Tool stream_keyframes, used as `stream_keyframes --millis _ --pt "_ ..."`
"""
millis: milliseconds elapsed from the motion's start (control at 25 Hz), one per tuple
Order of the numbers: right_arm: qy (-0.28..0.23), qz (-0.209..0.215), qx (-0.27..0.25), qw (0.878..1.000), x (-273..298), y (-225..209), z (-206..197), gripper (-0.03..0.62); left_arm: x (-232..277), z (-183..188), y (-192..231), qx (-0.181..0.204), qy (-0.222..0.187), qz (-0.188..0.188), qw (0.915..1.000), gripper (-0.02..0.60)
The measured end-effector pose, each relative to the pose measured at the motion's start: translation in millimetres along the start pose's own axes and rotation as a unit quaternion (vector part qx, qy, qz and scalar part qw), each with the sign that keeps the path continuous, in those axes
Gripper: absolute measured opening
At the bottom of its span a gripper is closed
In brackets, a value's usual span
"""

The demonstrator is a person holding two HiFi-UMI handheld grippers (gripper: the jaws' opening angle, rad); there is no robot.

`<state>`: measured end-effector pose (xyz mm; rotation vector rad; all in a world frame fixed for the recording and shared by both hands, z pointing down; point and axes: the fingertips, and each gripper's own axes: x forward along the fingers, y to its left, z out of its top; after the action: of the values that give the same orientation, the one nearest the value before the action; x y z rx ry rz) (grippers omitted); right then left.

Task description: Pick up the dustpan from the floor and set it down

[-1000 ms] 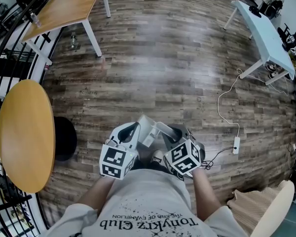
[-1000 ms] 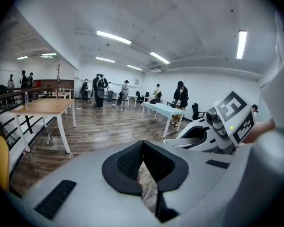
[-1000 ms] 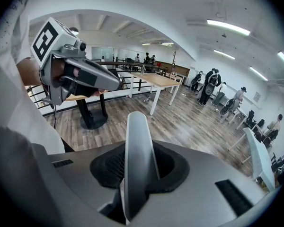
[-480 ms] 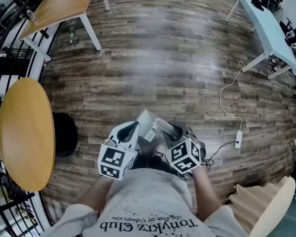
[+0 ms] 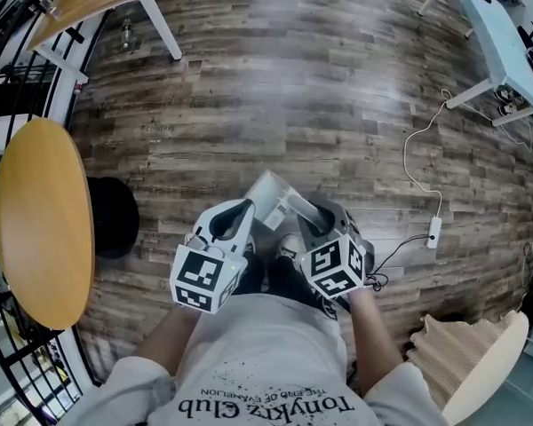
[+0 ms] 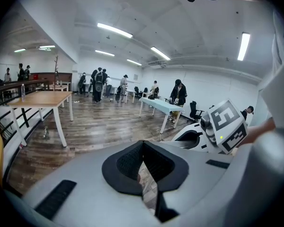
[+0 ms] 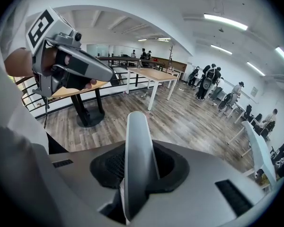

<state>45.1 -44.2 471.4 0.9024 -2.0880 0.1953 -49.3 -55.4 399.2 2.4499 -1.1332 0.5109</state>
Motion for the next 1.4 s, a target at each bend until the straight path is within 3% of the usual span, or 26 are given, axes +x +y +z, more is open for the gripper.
stream_keyframes --millis 920,1400 --pt "0.019 -0.010 0.033 0.999 75 -2 -29 0.104 27 -45 29 -0.030 0.030 -0.004 0.9991 0.023" --pt "0.025 -0.021 0.042 0.999 117 -7 -41 0.104 36 -60 45 -0.026 0.043 -0.001 0.9987 0.023"
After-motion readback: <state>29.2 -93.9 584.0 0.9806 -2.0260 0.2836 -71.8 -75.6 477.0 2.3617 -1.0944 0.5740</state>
